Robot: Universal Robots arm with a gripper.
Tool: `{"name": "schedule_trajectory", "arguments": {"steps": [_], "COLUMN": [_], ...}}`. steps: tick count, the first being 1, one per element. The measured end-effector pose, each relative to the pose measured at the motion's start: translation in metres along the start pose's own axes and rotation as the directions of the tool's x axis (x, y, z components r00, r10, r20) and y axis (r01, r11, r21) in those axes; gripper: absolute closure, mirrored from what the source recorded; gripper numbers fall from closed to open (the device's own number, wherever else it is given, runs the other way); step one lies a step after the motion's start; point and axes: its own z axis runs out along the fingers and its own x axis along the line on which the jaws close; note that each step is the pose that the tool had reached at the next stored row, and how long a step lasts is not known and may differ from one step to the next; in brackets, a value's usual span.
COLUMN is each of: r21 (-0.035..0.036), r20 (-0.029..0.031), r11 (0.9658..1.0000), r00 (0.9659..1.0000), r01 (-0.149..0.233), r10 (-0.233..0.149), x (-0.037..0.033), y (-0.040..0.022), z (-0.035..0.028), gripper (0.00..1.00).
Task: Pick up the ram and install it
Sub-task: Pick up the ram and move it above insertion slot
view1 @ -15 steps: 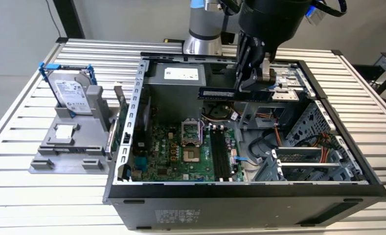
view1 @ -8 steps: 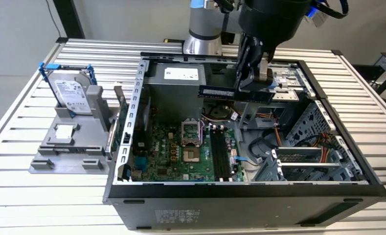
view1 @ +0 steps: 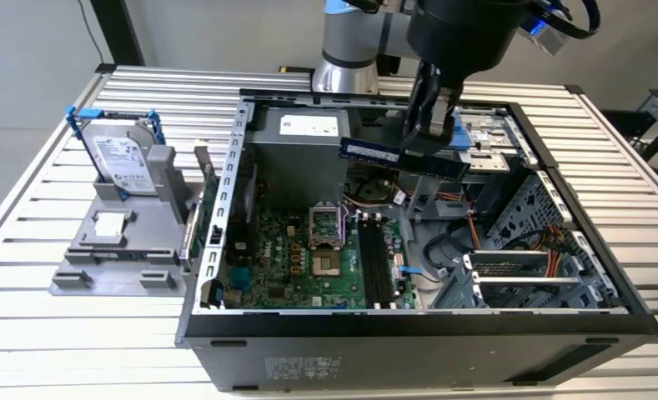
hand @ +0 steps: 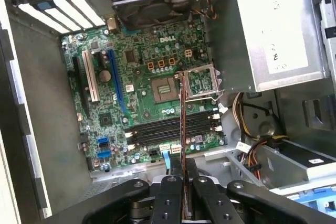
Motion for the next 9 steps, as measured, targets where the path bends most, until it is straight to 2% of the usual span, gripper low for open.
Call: {"name": "schedule_trajectory", "arguments": {"steps": [4,7,9], "r21": [0.0006,0.0010,0.0012], "r20": [0.0026,0.0045,0.0058], "r11": [0.9980,0.9940,0.9901], "r00": [0.9980,0.9940,0.9901], "r01": [-0.063,-0.110,-0.141], "r10": [0.063,0.110,0.141], "x": [0.0000,0.0000,0.0000], "y": [0.0000,0.0000,0.0000], "z": [0.0000,0.0000,0.0000], "gripper": [1.00,1.00,1.00]}}
